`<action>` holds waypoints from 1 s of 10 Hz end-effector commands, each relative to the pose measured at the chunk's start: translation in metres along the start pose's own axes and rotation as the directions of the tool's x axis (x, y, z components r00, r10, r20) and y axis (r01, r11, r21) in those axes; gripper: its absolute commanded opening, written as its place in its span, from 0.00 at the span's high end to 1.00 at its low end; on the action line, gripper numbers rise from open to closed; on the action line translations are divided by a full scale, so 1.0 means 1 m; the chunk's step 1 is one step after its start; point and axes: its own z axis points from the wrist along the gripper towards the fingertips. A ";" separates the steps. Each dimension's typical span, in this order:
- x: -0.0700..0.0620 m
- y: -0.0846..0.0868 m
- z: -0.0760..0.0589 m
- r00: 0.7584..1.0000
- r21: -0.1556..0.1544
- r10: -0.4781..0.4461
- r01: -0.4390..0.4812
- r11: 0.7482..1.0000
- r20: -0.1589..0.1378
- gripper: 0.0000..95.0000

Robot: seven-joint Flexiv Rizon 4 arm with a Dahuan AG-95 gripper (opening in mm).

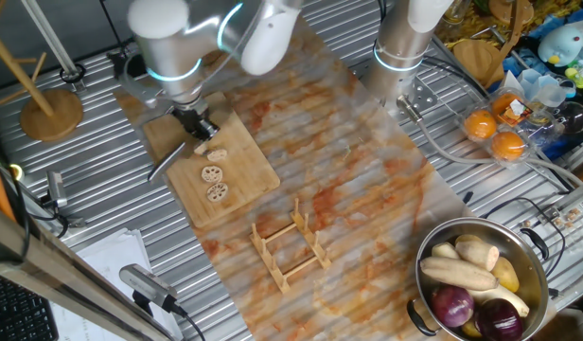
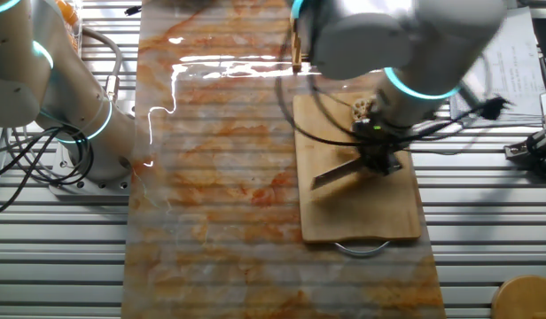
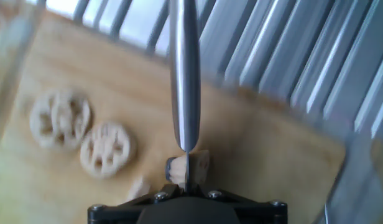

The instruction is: Slice the lotus root

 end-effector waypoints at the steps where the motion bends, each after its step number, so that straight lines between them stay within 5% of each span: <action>1: -0.027 -0.003 0.090 0.999 0.009 0.035 -0.035 0.999 -0.011 1.00; 2: -0.040 -0.008 0.088 0.999 0.010 0.038 -0.038 0.999 -0.006 1.00; 5: -0.043 -0.008 0.080 0.998 -0.010 0.044 -0.045 0.999 -0.038 1.00; 10: 0.014 -0.002 0.083 0.999 -0.001 0.003 -0.003 1.000 -0.039 1.00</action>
